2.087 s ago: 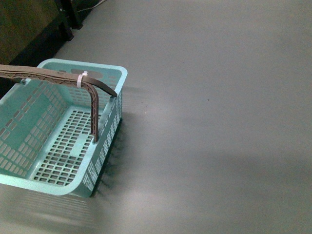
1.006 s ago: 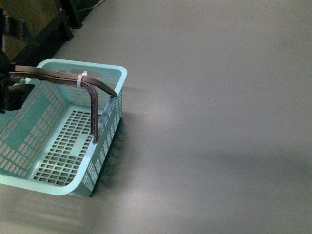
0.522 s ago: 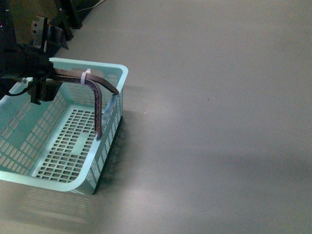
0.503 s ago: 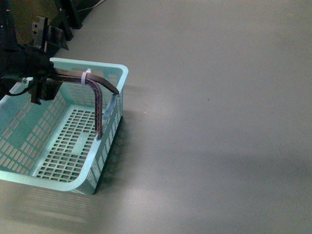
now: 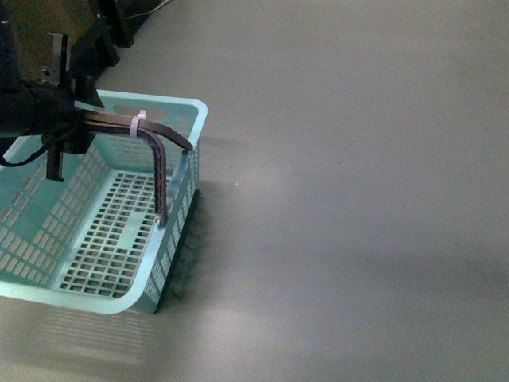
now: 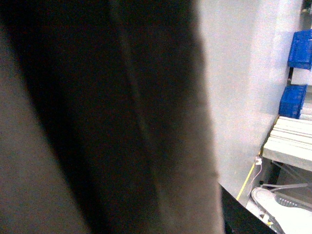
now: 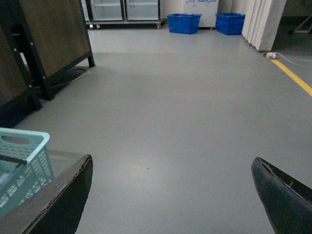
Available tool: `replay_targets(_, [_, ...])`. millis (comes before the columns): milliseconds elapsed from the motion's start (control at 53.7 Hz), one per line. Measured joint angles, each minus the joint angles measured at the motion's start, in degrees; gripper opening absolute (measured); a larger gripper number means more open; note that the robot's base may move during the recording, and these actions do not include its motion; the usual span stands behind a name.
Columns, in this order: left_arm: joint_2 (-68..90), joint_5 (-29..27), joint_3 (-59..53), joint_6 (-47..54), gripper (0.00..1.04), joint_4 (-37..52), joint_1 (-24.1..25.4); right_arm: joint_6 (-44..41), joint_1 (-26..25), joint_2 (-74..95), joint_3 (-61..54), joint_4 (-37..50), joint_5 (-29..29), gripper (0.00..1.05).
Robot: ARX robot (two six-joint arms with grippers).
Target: Pick mango and avocado into basket
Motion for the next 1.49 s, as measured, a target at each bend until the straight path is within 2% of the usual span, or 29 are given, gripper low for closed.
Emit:
replay_targets(112, [-5.40,-0.09,-5.75,-0.44,0.28,-0.52,-0.09,0.00,0.00,0.00,0.00,0.00,0.00,0.96])
replay_targets(280, [-25.49,-0.26,-17.09,-3.65,0.27,-7.34,-1.07,0.00,0.00,-0.02,0.00,0.00,0.00,0.96])
replay_targets(391, [-40.52,-0.81,-22.53,-4.13,0.27,-15.54,-1.27,0.00,0.00,0.00,0.00,0.00,0.00,0.96])
replay_targets(783, [-74.62,-1.20,-22.60,-4.09,0.27,-41.11,2.08,0.00,0.00,0.00,0.00,0.00,0.00,0.96])
replay_targets(988, [-83.89,-3.13,-20.50,-5.33,0.27,-49.68,1.25,0.00,0.00,0.00,0.00,0.00,0.00,0.96])
replay_targets(1491, [-84.43,-3.58,-20.28,-5.40,0.27,-49.94,1.11,0.00,0.00,-0.02,0.00,0.00,0.00,0.96])
